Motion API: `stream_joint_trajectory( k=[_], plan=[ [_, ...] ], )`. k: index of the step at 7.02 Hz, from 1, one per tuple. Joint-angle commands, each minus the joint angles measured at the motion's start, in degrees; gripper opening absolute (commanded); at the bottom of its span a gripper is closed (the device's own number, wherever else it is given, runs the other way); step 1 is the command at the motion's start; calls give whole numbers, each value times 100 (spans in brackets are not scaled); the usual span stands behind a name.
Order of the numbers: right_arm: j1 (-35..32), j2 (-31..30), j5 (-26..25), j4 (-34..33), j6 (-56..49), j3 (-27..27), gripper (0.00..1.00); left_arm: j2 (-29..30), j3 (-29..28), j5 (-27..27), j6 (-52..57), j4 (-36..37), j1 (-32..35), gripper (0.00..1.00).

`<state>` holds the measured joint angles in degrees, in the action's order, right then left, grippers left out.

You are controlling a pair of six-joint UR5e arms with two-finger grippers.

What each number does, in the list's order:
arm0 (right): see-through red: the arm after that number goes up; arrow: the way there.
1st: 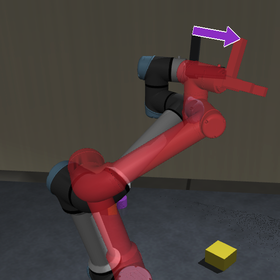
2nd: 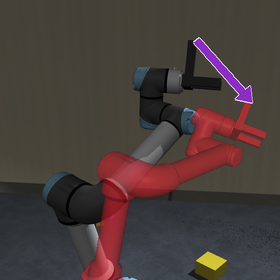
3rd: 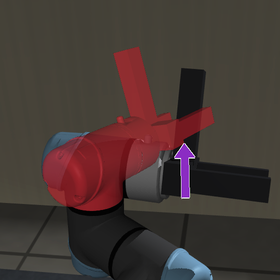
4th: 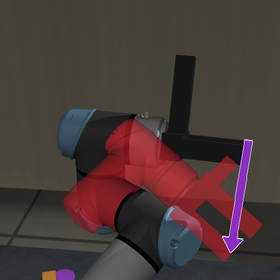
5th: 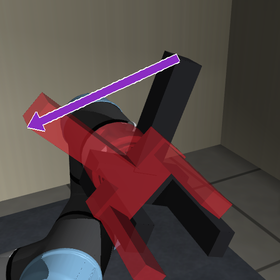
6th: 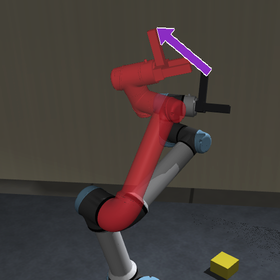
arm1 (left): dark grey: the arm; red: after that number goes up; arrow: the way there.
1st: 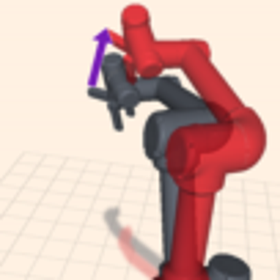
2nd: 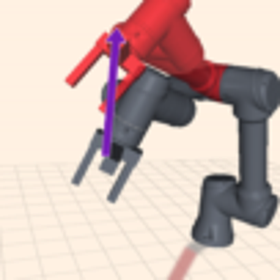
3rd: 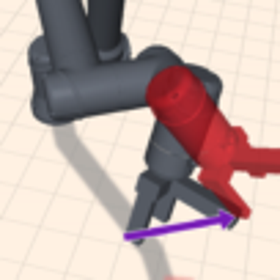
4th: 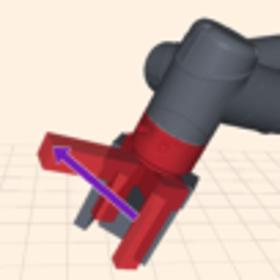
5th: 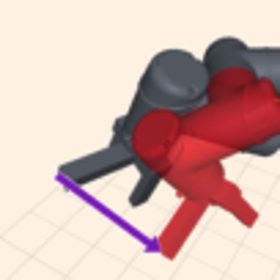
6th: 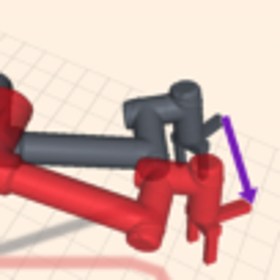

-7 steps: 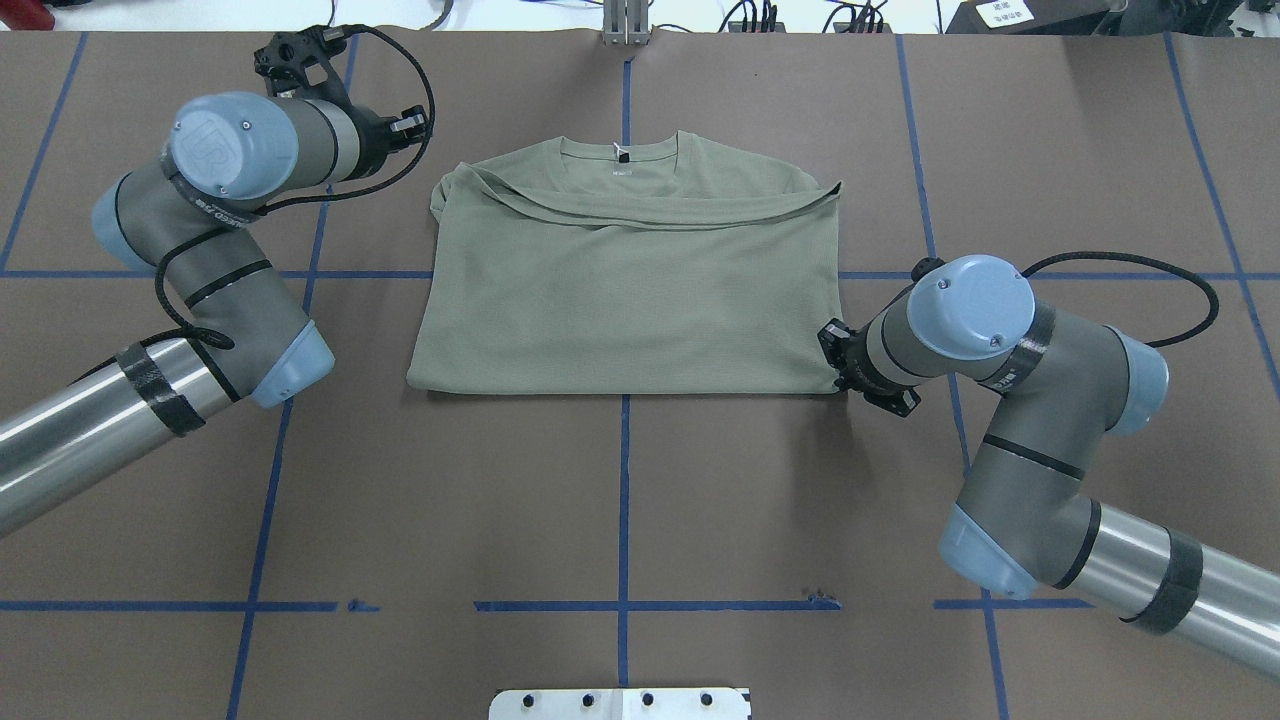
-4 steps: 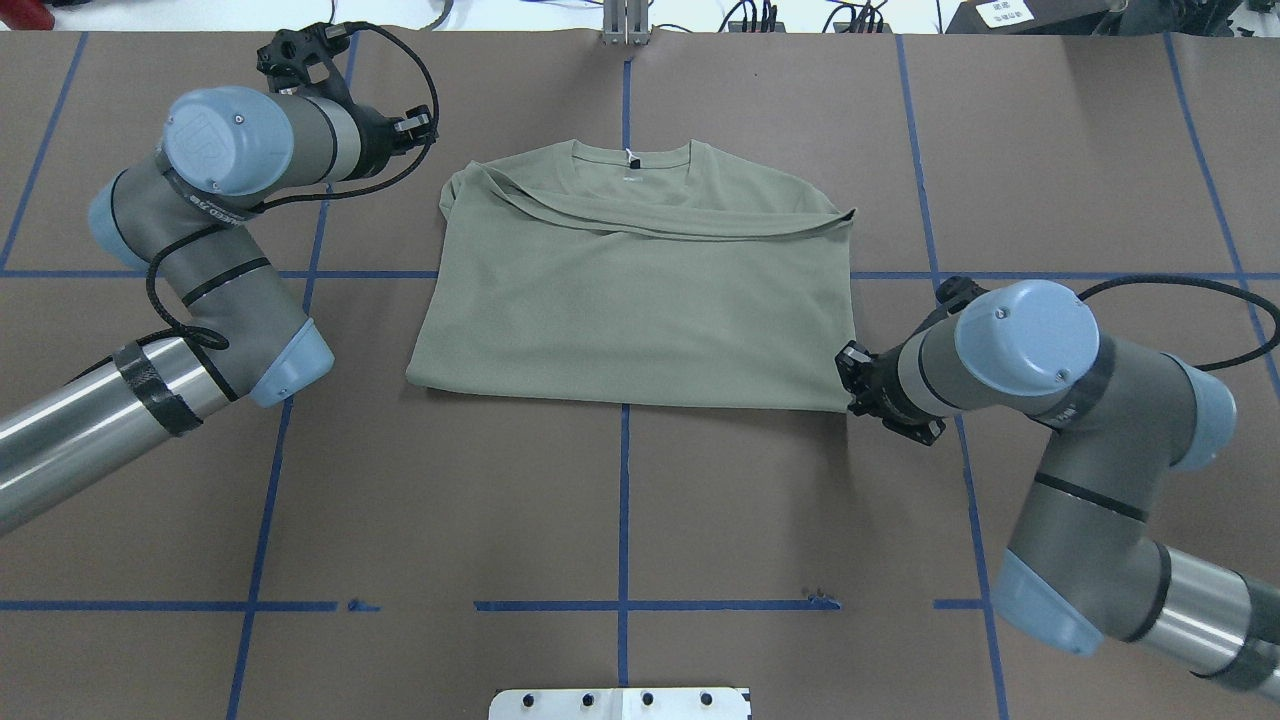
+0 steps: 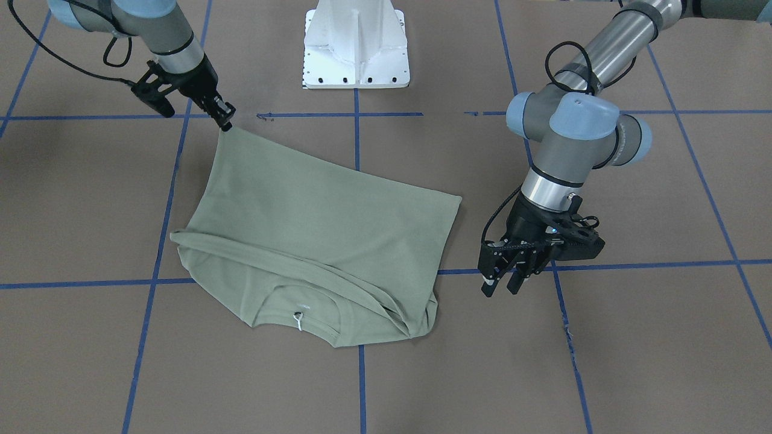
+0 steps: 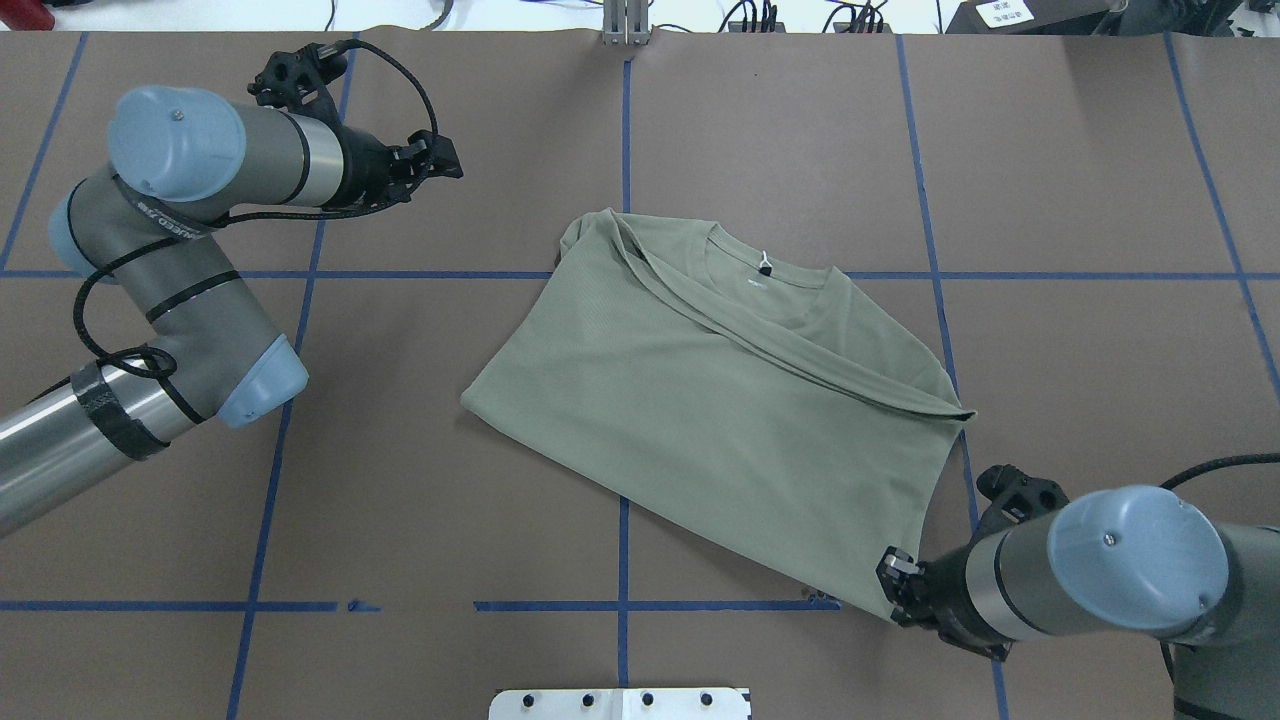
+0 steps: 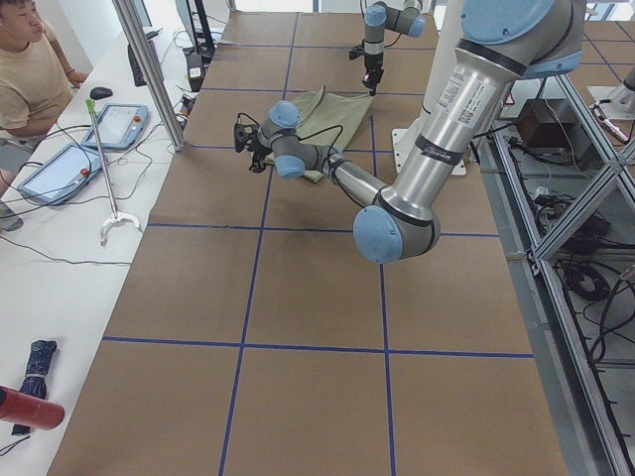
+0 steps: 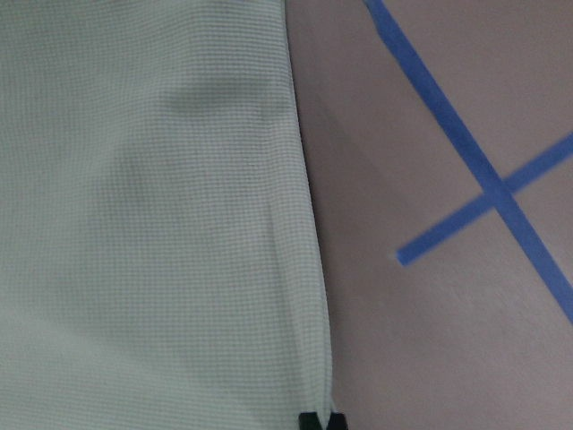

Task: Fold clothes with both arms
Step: 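Drag the folded shirt toward the robot with the right gripper while the left arm withdraws, then lower the left gripper to the shirt edge while the right gripper nears the collar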

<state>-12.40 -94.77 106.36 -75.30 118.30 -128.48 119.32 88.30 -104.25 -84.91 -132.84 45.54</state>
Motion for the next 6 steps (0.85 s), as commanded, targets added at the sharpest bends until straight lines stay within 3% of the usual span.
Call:
stream_joint_trajectory(
  k=[1,2,3,4,6],
  plan=[
    [867,-489,236,6,209,-432,0,-146,642,-331,-682,545,-176,100],
    [1263,-516,193,-2,472,-433,10,-346,1080,-446,-946,592,-299,100],
    [1475,-499,70,6,492,-441,99,-470,1406,-665,-1009,610,-605,100],
    [1243,-481,-44,6,492,-537,100,-541,1662,-580,-1288,602,-1034,100],
    [-247,-324,-36,6,414,-627,100,-655,1875,-421,-2333,811,-1677,95]
  ],
)
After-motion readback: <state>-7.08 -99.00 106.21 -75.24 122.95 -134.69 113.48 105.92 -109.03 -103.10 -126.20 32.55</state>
